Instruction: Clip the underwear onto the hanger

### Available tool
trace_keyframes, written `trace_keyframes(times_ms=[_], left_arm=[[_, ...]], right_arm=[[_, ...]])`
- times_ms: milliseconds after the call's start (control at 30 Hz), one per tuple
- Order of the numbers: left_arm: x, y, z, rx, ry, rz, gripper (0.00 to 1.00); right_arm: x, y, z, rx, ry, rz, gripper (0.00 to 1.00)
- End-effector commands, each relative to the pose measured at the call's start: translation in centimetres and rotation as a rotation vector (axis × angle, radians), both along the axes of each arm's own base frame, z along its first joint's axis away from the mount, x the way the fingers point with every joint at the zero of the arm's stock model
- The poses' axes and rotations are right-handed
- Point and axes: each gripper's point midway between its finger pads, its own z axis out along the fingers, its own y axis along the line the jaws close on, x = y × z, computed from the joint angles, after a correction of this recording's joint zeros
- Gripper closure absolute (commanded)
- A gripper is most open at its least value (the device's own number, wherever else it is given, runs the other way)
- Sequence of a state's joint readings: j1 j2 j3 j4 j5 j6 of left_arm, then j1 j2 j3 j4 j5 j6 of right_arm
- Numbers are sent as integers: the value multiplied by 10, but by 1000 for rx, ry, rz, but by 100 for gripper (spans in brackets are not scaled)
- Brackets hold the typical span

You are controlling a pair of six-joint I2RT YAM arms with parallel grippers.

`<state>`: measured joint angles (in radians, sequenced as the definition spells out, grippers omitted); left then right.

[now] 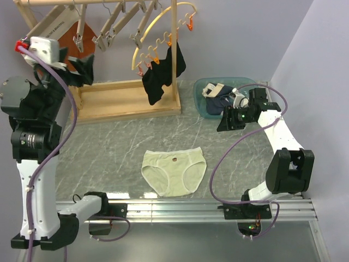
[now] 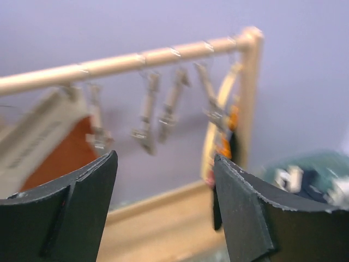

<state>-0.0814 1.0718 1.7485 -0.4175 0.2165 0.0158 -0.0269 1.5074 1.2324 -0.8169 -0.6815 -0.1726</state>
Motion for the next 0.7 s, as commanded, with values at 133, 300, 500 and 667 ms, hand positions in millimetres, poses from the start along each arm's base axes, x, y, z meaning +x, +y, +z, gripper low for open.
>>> trace_keyframes(times_ms=[133, 300, 500, 667], left_arm=[[48, 59, -15, -104, 64, 254, 22], [79, 76, -41, -133, 140, 253, 21], [114, 78, -54, -149, 163, 215, 20], [130, 81, -60, -148, 146, 215, 21]], right_arm=[[-1, 5, 15, 37, -46, 9, 37], [-7, 5, 10, 40, -41, 12, 37], [-10, 4, 8, 27, -43, 17, 37], [-10, 3, 7, 25, -39, 14, 37]])
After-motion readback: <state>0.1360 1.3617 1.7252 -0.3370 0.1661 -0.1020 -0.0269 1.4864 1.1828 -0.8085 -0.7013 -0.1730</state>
